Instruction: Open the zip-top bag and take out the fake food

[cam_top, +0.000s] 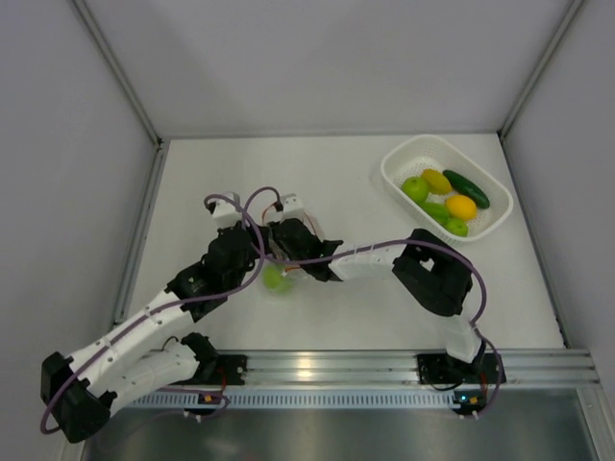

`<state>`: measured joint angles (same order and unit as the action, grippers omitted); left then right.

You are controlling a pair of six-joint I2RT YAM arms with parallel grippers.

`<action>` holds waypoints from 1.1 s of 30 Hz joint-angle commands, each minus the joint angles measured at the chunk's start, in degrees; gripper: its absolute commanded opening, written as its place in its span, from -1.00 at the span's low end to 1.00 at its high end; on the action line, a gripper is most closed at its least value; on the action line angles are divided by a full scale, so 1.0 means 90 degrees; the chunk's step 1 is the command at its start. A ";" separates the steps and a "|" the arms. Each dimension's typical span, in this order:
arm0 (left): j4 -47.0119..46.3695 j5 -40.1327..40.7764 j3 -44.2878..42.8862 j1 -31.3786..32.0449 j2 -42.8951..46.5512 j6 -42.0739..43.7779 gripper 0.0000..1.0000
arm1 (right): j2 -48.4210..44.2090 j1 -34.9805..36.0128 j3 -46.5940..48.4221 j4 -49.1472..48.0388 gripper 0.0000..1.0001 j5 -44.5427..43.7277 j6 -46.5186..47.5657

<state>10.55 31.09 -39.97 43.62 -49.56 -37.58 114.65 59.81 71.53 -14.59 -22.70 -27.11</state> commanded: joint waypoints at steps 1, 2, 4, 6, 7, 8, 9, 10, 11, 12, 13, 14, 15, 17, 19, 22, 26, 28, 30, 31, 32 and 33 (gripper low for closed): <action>-0.0049 -0.0466 0.0143 -0.0236 0.0233 0.0026 -1.00 | 0.0258 -0.0073 0.0343 0.0185 0.02 0.0403 0.0571; -0.0029 -0.0573 0.0163 -0.0295 0.0262 0.0035 -1.00 | 0.0307 -0.0083 0.0382 0.0253 0.08 0.0461 0.0610; 0.0029 -0.0632 0.0163 -0.0422 0.0321 0.0074 -1.00 | 0.0424 -0.0093 0.0509 0.0438 0.27 0.0597 0.0669; 0.0068 -0.0671 0.0154 -0.0510 0.0370 0.0094 -1.00 | 0.0474 -0.0093 0.0510 0.0498 0.39 0.0686 0.0669; 0.0107 -0.0691 0.0153 -0.0568 0.0399 0.0113 -1.00 | 0.0464 -0.0093 0.0461 0.0575 0.47 0.0725 0.0592; 0.0117 -0.0691 0.0163 -0.0569 0.0399 0.0123 -1.00 | 0.0464 -0.0093 0.0461 0.0595 0.47 0.0735 0.0591; 0.0127 -0.0672 0.0163 -0.0588 0.0409 0.0152 -1.00 | 0.0416 -0.0093 0.0354 0.0596 0.52 0.0774 0.0571; 0.0127 -0.0662 0.0163 -0.0598 0.0428 0.0152 -1.00 | 0.0367 -0.0093 0.0286 0.0576 0.54 0.0793 0.0542; 0.0137 -0.0662 0.0173 -0.0608 0.0419 0.0162 -1.00 | 0.0309 -0.0083 0.0208 0.0508 0.55 0.0813 0.0523; 0.0127 -0.0652 0.0173 -0.0618 0.0419 0.0153 -1.00 | 0.0250 -0.0083 0.0072 0.0479 0.61 0.0832 0.0513; 0.0117 -0.0652 0.0173 -0.0618 0.0400 0.0162 -1.00 | 0.0249 -0.0093 0.0031 0.0469 0.62 0.0833 0.0522; 0.0127 -0.0662 0.0173 -0.0627 0.0390 0.0153 -1.00 | 0.0249 -0.0093 0.0021 0.0488 0.63 0.0823 0.0513; 0.0127 -0.0671 0.0163 -0.0627 0.0361 0.0143 -1.00 | 0.0298 -0.0093 0.0031 0.0517 0.63 0.0794 0.0513; 0.0127 -0.0701 0.0154 -0.0627 0.0321 0.0133 -1.00 | 0.0327 -0.0093 0.0050 0.0547 0.63 0.0764 0.0513; 0.0127 -0.0710 0.0144 -0.0627 0.0312 0.0133 -1.00 | 0.0376 -0.0103 0.0070 0.0615 0.61 0.0764 0.0474; 0.0127 -0.0710 0.0134 -0.0627 0.0321 0.0172 -1.00 | 0.0172 -0.0083 -0.0212 0.0332 0.39 0.0784 0.0405; 0.0127 -0.0730 0.0046 -0.0637 0.0282 0.0211 -1.00 | -0.0160 -0.0074 -0.0281 0.0459 0.17 0.0667 0.0386; 0.0117 -0.0749 -0.0002 -0.0637 0.0282 0.0250 -1.00 | -0.0433 -0.0035 -0.0311 0.0517 0.08 0.0608 0.0434; 0.0127 -0.0779 -0.0013 -0.0637 0.0282 0.0299 -1.00 | -0.0696 -0.0015 -0.0320 0.0586 0.08 0.0579 0.0483; 0.0117 -0.0798 -0.0042 -0.0637 0.0292 0.0299 -1.00 | -0.0785 0.0004 -0.0320 0.0654 0.08 0.0559 0.0493; 0.0127 -0.0808 -0.0042 -0.0628 0.0282 0.0318 -1.00 | -0.0882 0.0024 -0.0340 0.0683 0.07 0.0549 0.0503; 0.0137 -0.0818 -0.0051 -0.0637 0.0282 0.0328 -1.00 | -0.1077 0.0034 -0.0359 0.0713 0.07 0.0530 0.0522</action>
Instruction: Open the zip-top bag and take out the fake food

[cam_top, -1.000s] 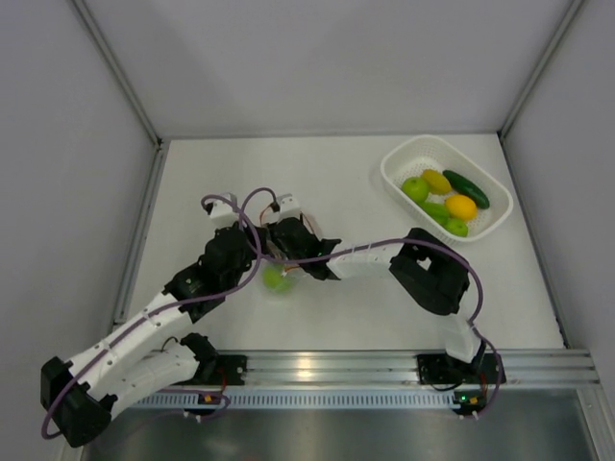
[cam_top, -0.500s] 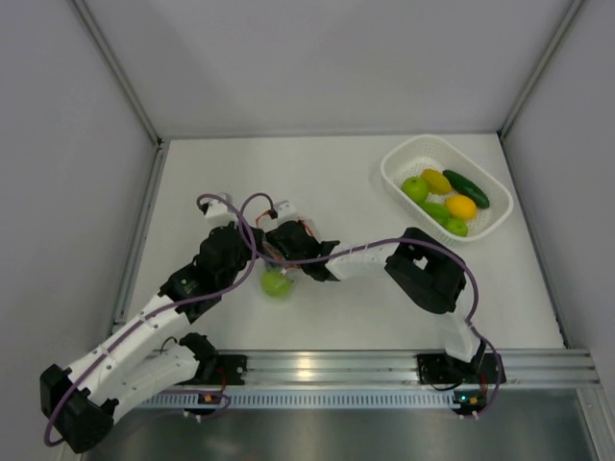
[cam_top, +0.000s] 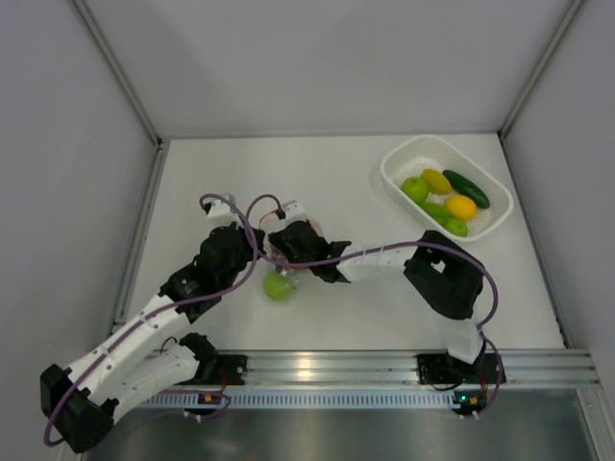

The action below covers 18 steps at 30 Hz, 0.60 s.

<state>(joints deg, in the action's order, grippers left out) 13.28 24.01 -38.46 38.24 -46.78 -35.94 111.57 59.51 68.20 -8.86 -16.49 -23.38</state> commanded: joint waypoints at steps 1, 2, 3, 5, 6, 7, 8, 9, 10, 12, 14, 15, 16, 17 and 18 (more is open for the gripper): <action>-0.0176 -0.0050 -0.0229 -0.0040 -0.0026 0.0156 -1.00 | -0.0833 0.0087 0.0000 0.0125 0.07 -0.0141 0.0097; -0.0177 -0.0060 -0.0239 -0.0040 -0.0007 0.0156 -1.00 | -0.0931 0.0097 0.0000 0.0145 0.07 -0.0160 0.0136; -0.0177 -0.0080 -0.0248 -0.0030 -0.0007 0.0185 -1.00 | -0.1096 0.0117 0.0000 0.0174 0.07 -0.0160 0.0156; -0.0177 -0.0109 -0.0268 -0.0040 0.0022 0.0214 -1.00 | -0.1282 0.0166 -0.0039 0.0213 0.05 -0.0150 0.0166; -0.0177 -0.0129 -0.0287 -0.0040 0.0042 0.0224 -1.00 | -0.1467 0.0175 -0.0059 0.0204 0.04 -0.0160 0.0214; -0.0177 -0.0167 -0.0278 -0.0040 0.0052 0.0234 -1.00 | -0.1565 0.0233 -0.0088 0.0204 0.04 -0.0237 0.0253; -0.0177 -0.0187 -0.0278 -0.0040 0.0061 0.0263 -1.00 | -0.1731 0.0263 -0.0088 0.0233 0.03 -0.0257 0.0273; -0.0177 -0.0207 -0.0287 -0.0040 0.0091 0.0263 -1.00 | -0.1800 0.0273 -0.0088 0.0252 0.02 -0.0277 0.0273; -0.0177 -0.0245 -0.0288 -0.0040 0.0110 0.0273 -1.00 | -0.1868 0.0302 -0.0078 0.0281 0.01 -0.0306 0.0292; -0.0177 -0.0294 -0.0288 -0.0040 0.0140 0.0263 -1.00 | -0.2025 0.0312 -0.0069 0.0369 -0.02 -0.0394 0.0312; -0.0177 -0.0304 -0.0278 -0.0030 0.0188 0.0283 -1.00 | -0.2123 0.0312 -0.0039 0.0457 -0.03 -0.0443 0.0361; -0.0177 -0.0304 -0.0278 -0.0040 0.0208 0.0283 -1.00 | -0.2210 0.0322 -0.0049 0.0486 -0.04 -0.0462 0.0371; -0.0177 -0.0304 -0.0268 -0.0040 0.0208 0.0283 -1.00 | -0.2279 0.0312 -0.0068 0.0477 -0.03 -0.0453 0.0361; -0.0177 -0.0314 -0.0258 -0.0040 0.0208 0.0283 -1.00 | -0.2405 0.0312 -0.0088 0.0458 -0.04 -0.0433 0.0361; -0.0186 -0.0305 -0.0258 -0.0040 0.0208 0.0283 -1.00 | -0.2464 0.0312 -0.0098 0.0457 -0.04 -0.0385 0.0371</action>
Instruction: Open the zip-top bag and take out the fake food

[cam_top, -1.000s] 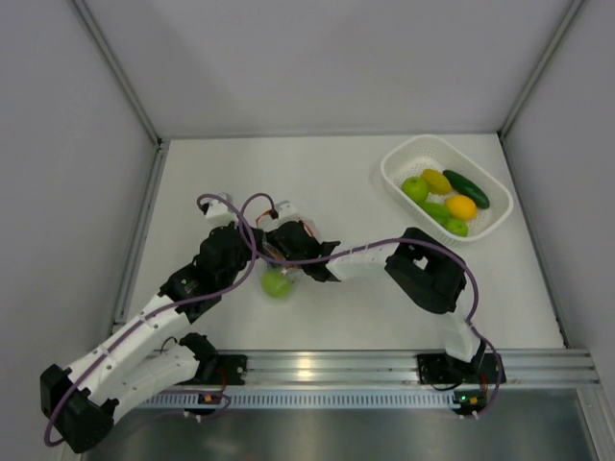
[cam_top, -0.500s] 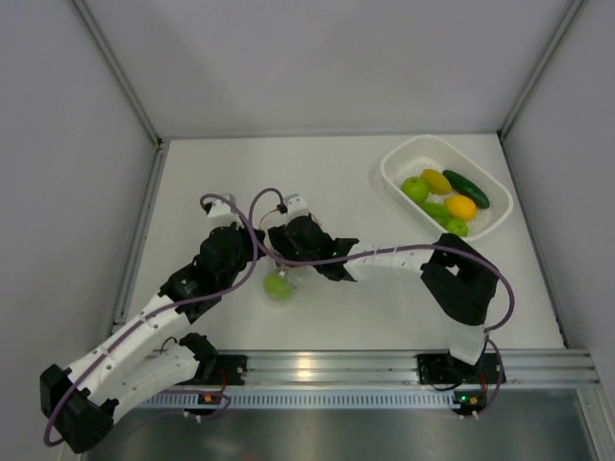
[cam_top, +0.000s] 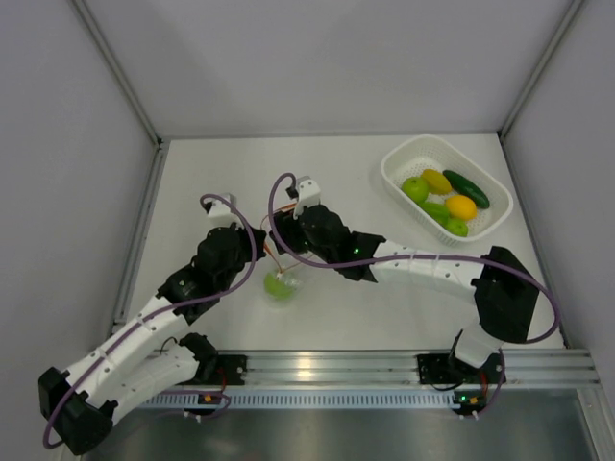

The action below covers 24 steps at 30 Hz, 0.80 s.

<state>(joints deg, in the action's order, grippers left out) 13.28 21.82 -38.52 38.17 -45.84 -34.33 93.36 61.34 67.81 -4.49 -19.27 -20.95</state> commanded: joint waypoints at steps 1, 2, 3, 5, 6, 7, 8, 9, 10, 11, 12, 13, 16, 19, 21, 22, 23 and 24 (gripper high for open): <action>-0.0177 -0.0071 -0.0251 -0.0023 0.0094 0.0103 -1.00 | -0.0500 0.0108 -0.0054 -0.0019 -0.04 -0.0018 0.0082; -0.0177 -0.0081 -0.0232 -0.0023 0.0104 0.0093 -1.00 | -0.0646 0.0108 -0.0054 -0.0019 -0.04 0.0041 0.0062; -0.0186 -0.0100 -0.0231 -0.0032 0.0094 0.0074 -1.00 | -0.0724 0.0108 -0.0044 -0.0019 -0.04 0.0186 0.0014; -0.0177 -0.0120 -0.0231 -0.0023 0.0065 0.0064 -1.00 | -0.0958 0.0108 -0.0044 -0.0048 -0.04 0.0295 -0.0055; -0.0186 -0.0120 -0.0241 -0.0032 0.0065 0.0054 -1.00 | -0.1027 0.0098 -0.0035 -0.0067 -0.04 0.0450 -0.0065; -0.0186 -0.0120 -0.0231 -0.0023 0.0074 0.0054 -1.00 | -0.1096 0.0098 0.0004 -0.0067 -0.04 0.0509 -0.0074; -0.0177 -0.0111 -0.0231 -0.0023 0.0094 0.0045 -1.00 | -0.1203 0.0098 0.0033 -0.0048 -0.04 0.0578 -0.0065; -0.0177 -0.0120 -0.0231 -0.0023 0.0094 0.0045 -1.00 | -0.1262 0.0098 0.0063 -0.0019 -0.04 0.0646 -0.0055; -0.0177 -0.0120 -0.0212 -0.0032 0.0104 0.0035 -1.00 | -0.1320 0.0098 0.0131 0.0001 -0.04 0.0676 -0.0055; -0.0177 -0.0120 -0.0212 -0.0023 0.0104 0.0035 -1.00 | -0.1446 0.0089 0.0151 0.0049 -0.04 0.0686 -0.0016; -0.0186 -0.0120 -0.0202 -0.0023 0.0113 0.0044 -1.00 | -0.1506 0.0069 0.0151 0.0069 -0.04 0.0695 0.0013; -0.0186 -0.0120 -0.0202 -0.0023 0.0113 0.0045 -1.00 | -0.1584 0.0050 0.0180 0.0098 -0.04 0.0686 0.0033; -0.0177 -0.0120 -0.0192 -0.0023 0.0162 0.0074 -1.00 | -0.1896 0.0001 0.0219 0.0391 -0.04 0.0336 0.0247; -0.0177 -0.0110 -0.0202 -0.0023 0.0221 0.0093 -1.00 | -0.2238 -0.0116 0.0161 0.0781 -0.04 -0.0183 0.0540; -0.0177 -0.0120 -0.0202 -0.0032 0.0260 0.0103 -1.00 | -0.2482 -0.0320 0.0112 0.1073 -0.04 -0.0222 0.0551; -0.0177 -0.0149 -0.0212 -0.0032 0.0279 0.0103 -1.00 | -0.2657 -0.0631 0.0025 0.1124 -0.04 -0.0223 0.0550; -0.0177 -0.0179 -0.0212 -0.0032 0.0299 0.0103 -1.00 | -0.2746 -0.0808 -0.0034 0.1192 -0.03 -0.0203 0.0560; -0.0177 -0.0198 -0.0212 -0.0032 0.0299 0.0113 -1.00 | -0.2814 -0.1216 -0.0093 0.1347 -0.03 -0.0135 0.0551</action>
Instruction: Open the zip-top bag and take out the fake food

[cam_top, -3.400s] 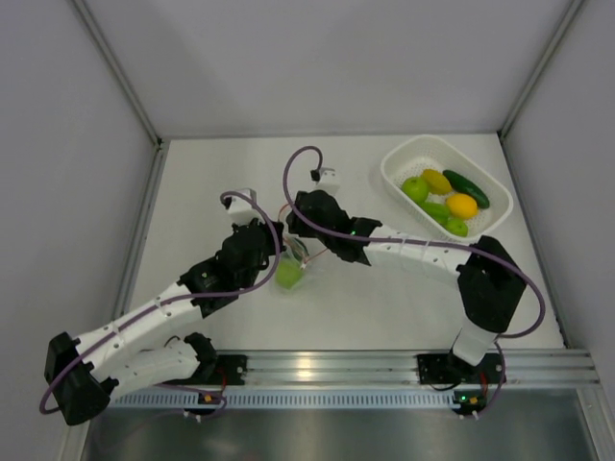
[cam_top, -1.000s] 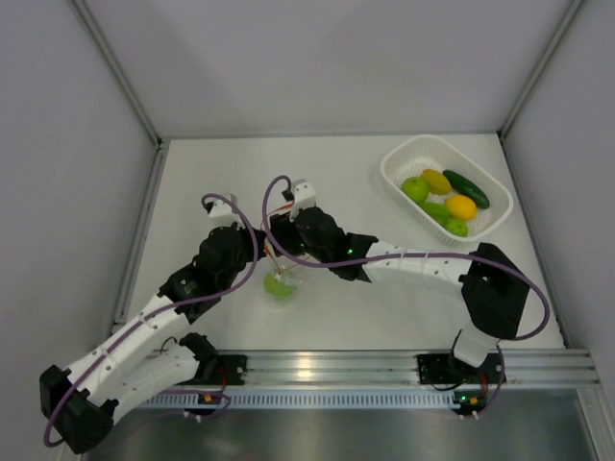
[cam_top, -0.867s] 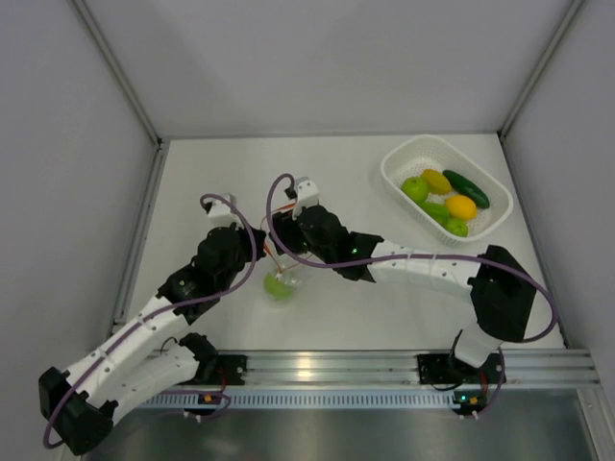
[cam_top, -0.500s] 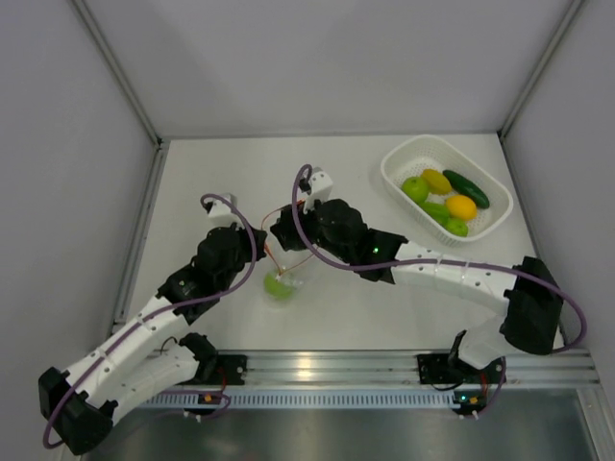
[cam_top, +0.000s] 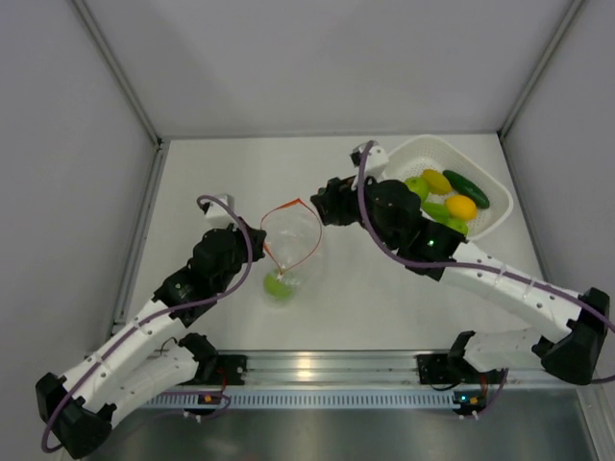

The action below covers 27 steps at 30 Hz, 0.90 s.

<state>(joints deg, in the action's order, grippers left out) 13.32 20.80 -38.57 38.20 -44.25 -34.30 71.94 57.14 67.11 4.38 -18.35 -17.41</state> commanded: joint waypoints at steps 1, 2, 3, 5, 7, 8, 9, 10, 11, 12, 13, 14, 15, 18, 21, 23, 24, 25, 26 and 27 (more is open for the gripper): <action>-0.0181 -0.0113 -0.0236 -0.0035 0.0131 0.0101 -1.00 | -0.0493 -0.0986 -0.0093 0.0479 -0.03 -0.0208 0.0176; -0.0181 -0.0172 -0.0236 -0.0035 0.0112 0.0101 -1.00 | -0.0552 -0.1201 -0.0113 0.0577 -0.02 -0.0159 0.0177; -0.0181 -0.0191 -0.0246 -0.0035 0.0112 0.0081 -1.00 | -0.0581 -0.1435 -0.0132 0.0674 -0.02 -0.0178 0.0186; -0.0181 -0.0230 -0.0275 -0.0025 0.0112 0.0052 -1.00 | -0.0611 -0.2109 -0.0230 0.0909 -0.01 -0.0178 0.0216; -0.0181 -0.0260 -0.0285 -0.0025 0.0083 0.0042 -1.00 | -0.0591 -0.2792 -0.0347 0.1075 0.00 -0.0227 0.0216; -0.0181 -0.0308 -0.0324 -0.0025 0.0083 0.0042 -1.00 | -0.0572 -0.3007 -0.0386 0.1153 0.00 -0.0208 0.0235; -0.0181 -0.0347 -0.0344 -0.0035 0.0083 0.0013 -1.00 | -0.0552 -0.3445 -0.0445 0.1231 0.01 -0.0159 0.0254; -0.0181 -0.0396 -0.0353 -0.0025 0.0054 -0.0016 -1.00 | -0.0504 -0.3681 -0.0493 0.1299 0.02 -0.0130 0.0293; -0.0181 -0.0474 -0.0402 -0.0025 0.0053 -0.0026 -1.00 | -0.0465 -0.3886 -0.0542 0.1387 0.02 -0.0110 0.0303; -0.0181 -0.0581 -0.0412 -0.0025 0.0024 -0.0026 -1.00 | -0.0435 -0.4295 -0.0610 0.1436 0.02 -0.0071 0.0313; -0.0181 -0.0631 -0.0422 -0.0025 0.0005 -0.0055 -1.00 | -0.0348 -0.4502 -0.0640 0.1466 0.02 -0.0061 0.0313; -0.0181 -0.0660 -0.0432 -0.0025 -0.0005 -0.0065 -1.00 | -0.0299 -0.4668 -0.0679 0.1486 0.02 -0.0061 0.0323; -0.0181 -0.0718 -0.0441 -0.0025 -0.0015 -0.0065 -1.00 | -0.0250 -0.4960 -0.0747 0.1466 0.02 -0.0061 0.0323; -0.0191 -0.0865 -0.0461 -0.0025 0.0004 -0.0133 -1.00 | 0.0072 -0.5390 -0.0758 0.1408 0.03 -0.0080 0.0343; -0.0191 -0.0982 -0.0480 -0.0025 0.0053 -0.0182 -1.00 | 0.0531 -0.5655 -0.0641 0.1310 0.04 -0.0090 0.0323; -0.0191 -0.1061 -0.0480 -0.0025 0.0053 -0.0183 -1.00 | 0.0921 -0.5734 -0.0543 0.1271 0.08 -0.0042 0.0265; -0.0191 -0.1080 -0.0480 -0.0025 0.0082 -0.0163 -1.00 | 0.1058 -0.5773 -0.0436 0.1232 0.09 -0.0061 0.0216; -0.0201 -0.1109 -0.0480 -0.0025 0.0083 -0.0163 -1.00 | 0.1349 -0.5773 -0.0358 0.1232 0.09 -0.0042 0.0206; -0.0191 -0.1139 -0.0490 -0.0025 0.0083 -0.0173 -1.00 | 0.1497 -0.5783 -0.0290 0.1222 0.10 -0.0032 0.0186; -0.0191 -0.1158 -0.0490 -0.0025 0.0083 -0.0182 -1.00 | 0.1644 -0.5783 -0.0134 0.1222 0.10 -0.0041 0.0167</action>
<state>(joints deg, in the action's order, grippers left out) 13.37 12.05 -40.40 38.20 -44.25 -35.64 83.79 5.82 61.23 17.43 -19.16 -15.18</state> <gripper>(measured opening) 0.015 0.641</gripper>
